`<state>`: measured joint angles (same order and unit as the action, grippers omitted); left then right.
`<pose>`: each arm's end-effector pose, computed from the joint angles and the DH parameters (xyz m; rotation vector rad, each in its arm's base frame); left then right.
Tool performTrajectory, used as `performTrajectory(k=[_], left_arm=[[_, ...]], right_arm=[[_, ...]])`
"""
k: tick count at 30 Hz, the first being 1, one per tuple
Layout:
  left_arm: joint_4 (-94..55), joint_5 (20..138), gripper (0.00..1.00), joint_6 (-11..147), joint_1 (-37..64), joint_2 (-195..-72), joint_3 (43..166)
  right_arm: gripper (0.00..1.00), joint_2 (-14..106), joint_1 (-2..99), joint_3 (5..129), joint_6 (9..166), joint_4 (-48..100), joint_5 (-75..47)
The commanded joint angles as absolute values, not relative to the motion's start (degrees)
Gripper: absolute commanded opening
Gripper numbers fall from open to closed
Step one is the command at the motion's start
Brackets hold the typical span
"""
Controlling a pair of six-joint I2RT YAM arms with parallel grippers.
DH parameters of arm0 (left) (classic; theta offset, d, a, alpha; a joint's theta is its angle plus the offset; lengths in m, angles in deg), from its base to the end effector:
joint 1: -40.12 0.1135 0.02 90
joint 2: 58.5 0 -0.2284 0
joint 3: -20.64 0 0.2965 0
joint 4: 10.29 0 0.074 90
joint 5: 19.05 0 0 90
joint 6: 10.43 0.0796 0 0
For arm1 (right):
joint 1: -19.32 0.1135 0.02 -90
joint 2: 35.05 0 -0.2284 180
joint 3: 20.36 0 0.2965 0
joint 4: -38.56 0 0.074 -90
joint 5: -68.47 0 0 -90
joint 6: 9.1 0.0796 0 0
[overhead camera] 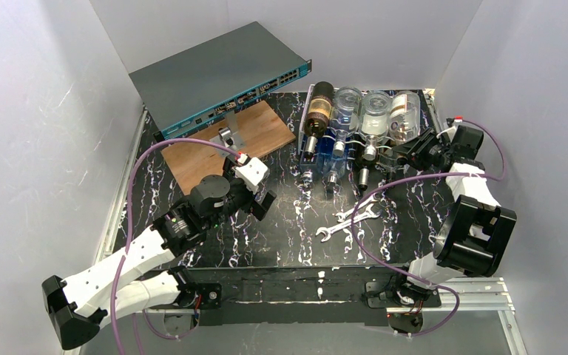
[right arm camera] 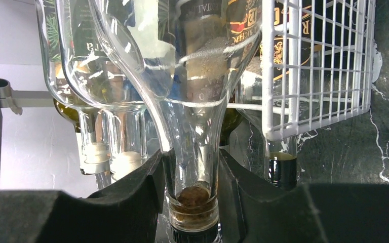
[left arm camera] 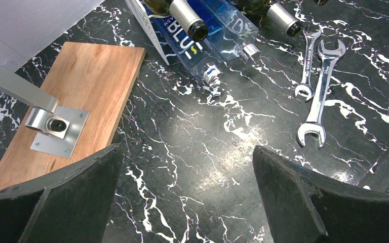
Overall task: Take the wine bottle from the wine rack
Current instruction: Pick up the wine bottle from the wine rack.
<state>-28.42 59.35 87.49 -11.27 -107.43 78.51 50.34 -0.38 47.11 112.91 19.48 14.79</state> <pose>0.2077 -0.2345 0.3075 0.7288 1.5835 -0.3836 0.3869 -0.0885 0.1668 0.6240 2.0975 0.8197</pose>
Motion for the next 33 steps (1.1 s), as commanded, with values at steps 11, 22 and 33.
performTrajectory(k=[11, 22, 33], left_arm=[[-27.9, 58.5, 0.99, 88.0, -11.2, -107.3, 77.9], [-27.8, 58.5, 0.99, 88.1, -11.3, -107.0, 77.9], [-27.7, 58.5, 0.99, 88.2, -11.2, -106.5, 77.8]], right_arm=[[0.01, 47.0, -4.8, 45.0, 115.3, 25.4, 14.8], [0.01, 45.3, -4.8, 44.0, 113.4, 26.0, 14.0], [0.03, 48.6, -4.8, 45.1, 106.5, 21.8, 12.8]])
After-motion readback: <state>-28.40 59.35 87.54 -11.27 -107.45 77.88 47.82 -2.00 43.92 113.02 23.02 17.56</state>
